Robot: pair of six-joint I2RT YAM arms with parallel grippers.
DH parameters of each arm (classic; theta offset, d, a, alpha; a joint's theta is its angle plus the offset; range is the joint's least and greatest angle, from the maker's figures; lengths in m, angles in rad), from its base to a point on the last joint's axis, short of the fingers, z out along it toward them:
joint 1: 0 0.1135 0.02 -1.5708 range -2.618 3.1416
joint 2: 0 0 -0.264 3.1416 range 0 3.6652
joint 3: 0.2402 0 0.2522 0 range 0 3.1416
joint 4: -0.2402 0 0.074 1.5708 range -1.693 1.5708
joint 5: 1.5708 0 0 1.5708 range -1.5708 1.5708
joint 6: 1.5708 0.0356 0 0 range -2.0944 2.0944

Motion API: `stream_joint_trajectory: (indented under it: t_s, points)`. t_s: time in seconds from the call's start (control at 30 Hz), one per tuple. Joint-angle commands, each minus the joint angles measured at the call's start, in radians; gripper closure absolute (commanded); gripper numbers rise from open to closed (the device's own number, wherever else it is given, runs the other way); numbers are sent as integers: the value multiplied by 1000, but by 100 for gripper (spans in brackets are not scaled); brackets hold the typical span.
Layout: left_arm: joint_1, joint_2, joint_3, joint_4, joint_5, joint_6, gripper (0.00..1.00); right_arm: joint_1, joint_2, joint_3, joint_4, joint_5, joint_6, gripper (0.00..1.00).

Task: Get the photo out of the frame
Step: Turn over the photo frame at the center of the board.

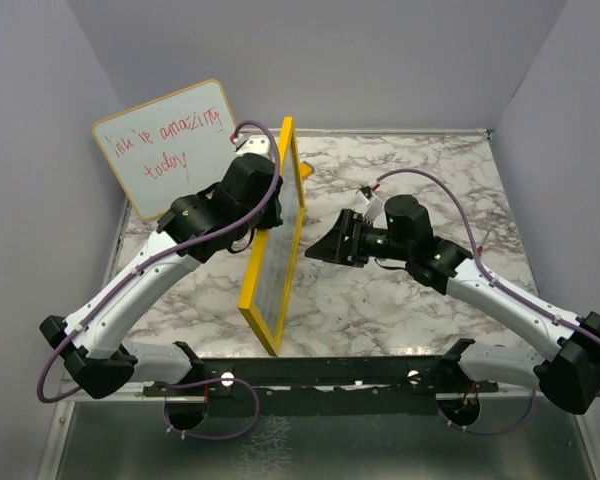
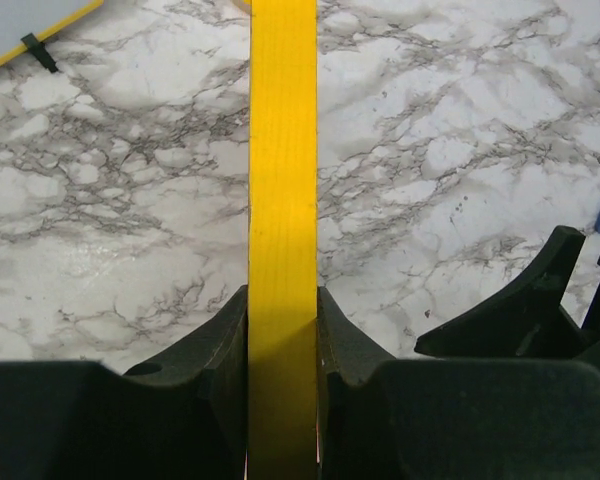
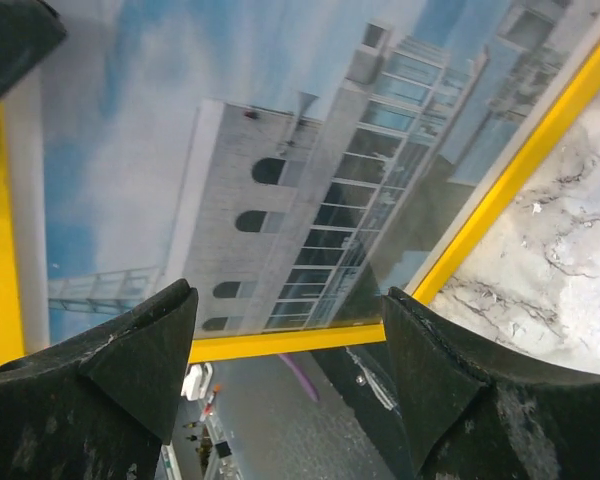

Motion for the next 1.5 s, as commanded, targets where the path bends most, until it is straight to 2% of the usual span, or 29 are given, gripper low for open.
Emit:
stream_joint_trajectory:
  t_s: [0.0, 0.17, 0.43, 0.77, 0.93, 1.17, 1.3, 1.47]
  points:
    - [-139, 50, 127, 35, -234, -62, 100, -4, -47, 28, -97, -43, 15, 21]
    - [-214, 132, 207, -20, -361, -86, 100, -4, -116, 40, -158, -38, 26, 19]
    - [-272, 246, 290, -55, -442, -102, 100, -4, -255, 53, -184, -53, 70, 14]
    - [-317, 404, 468, -152, -555, -94, 100, -4, -259, 137, -308, 5, 41, 12]
    - [-323, 473, 513, -173, -569, -96, 100, -4, -270, 125, -293, -23, 33, 12]
    - [-327, 586, 630, -214, -580, -86, 100, -4, -289, 153, -373, 43, 11, 11]
    - [-335, 633, 675, -231, -582, -90, 100, -3, -293, 130, -336, 40, 49, 14]
    - [-340, 670, 701, -235, -591, -116, 100, -4, -324, 103, -334, 125, 113, 14]
